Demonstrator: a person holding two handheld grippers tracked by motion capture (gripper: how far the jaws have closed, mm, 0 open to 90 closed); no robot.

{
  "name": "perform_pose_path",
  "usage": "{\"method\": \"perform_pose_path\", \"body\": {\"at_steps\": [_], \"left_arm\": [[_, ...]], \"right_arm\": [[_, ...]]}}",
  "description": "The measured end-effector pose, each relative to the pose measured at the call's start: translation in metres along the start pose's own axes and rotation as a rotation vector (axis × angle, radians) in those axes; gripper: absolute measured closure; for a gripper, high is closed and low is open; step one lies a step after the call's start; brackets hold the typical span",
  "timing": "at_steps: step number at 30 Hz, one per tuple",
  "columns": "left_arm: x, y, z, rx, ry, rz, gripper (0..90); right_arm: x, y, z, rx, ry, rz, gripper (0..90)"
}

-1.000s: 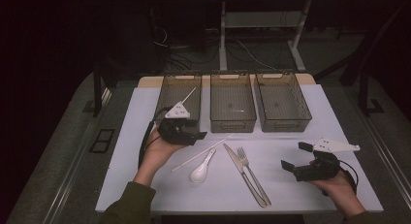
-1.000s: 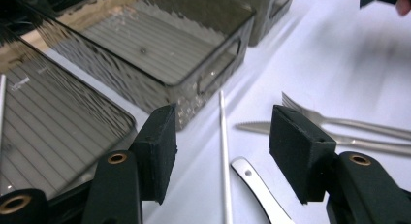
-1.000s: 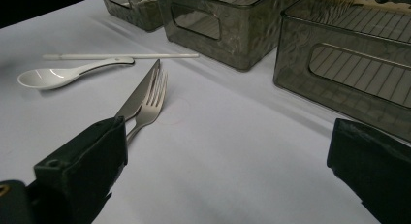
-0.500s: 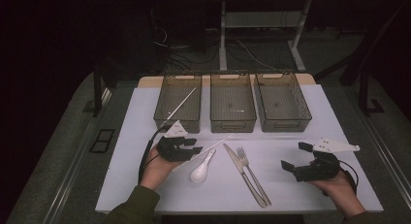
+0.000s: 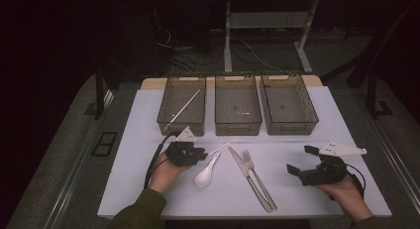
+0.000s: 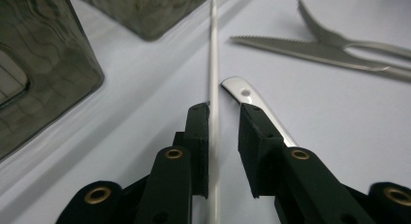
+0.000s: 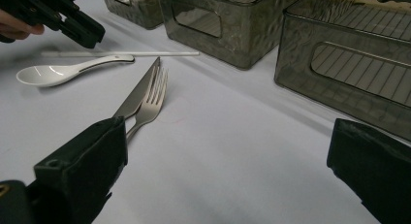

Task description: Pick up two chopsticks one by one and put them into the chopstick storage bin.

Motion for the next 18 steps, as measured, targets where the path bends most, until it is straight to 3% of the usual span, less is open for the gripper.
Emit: {"method": "perform_pose_path", "body": {"at_steps": [6, 12, 14, 18], "left_arm": [[-0.007, 0.003, 0.003, -0.006, 0.021, 0.0, 74.8], [-0.012, 0.005, 0.005, 0.015, 0.034, 0.005, 76.6], [-0.014, 0.005, 0.006, -0.003, 0.038, 0.008, 77.6], [-0.014, 0.004, 0.006, 0.003, 0.04, -0.002, 80.8]], "right_arm": [[0.0, 0.0, 0.0, -0.003, 0.001, 0.0, 0.9], [0.0, 0.0, 0.0, -0.003, 0.0, 0.0, 0.9], [0.0, 0.0, 0.0, -0.002, 0.001, 0.0, 0.9], [0.0, 0.0, 0.0, -0.002, 0.0, 0.001, 0.9]]}}
Point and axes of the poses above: each handheld gripper's, and its own axes: x roughly backward along the jaws, z roughly out of its underside, y roughly to its left, the point moved 6 cm from there along -x, roughly forward along the jaws, and after that the axes turned 15 degrees about -x, right-handed, at the moved point
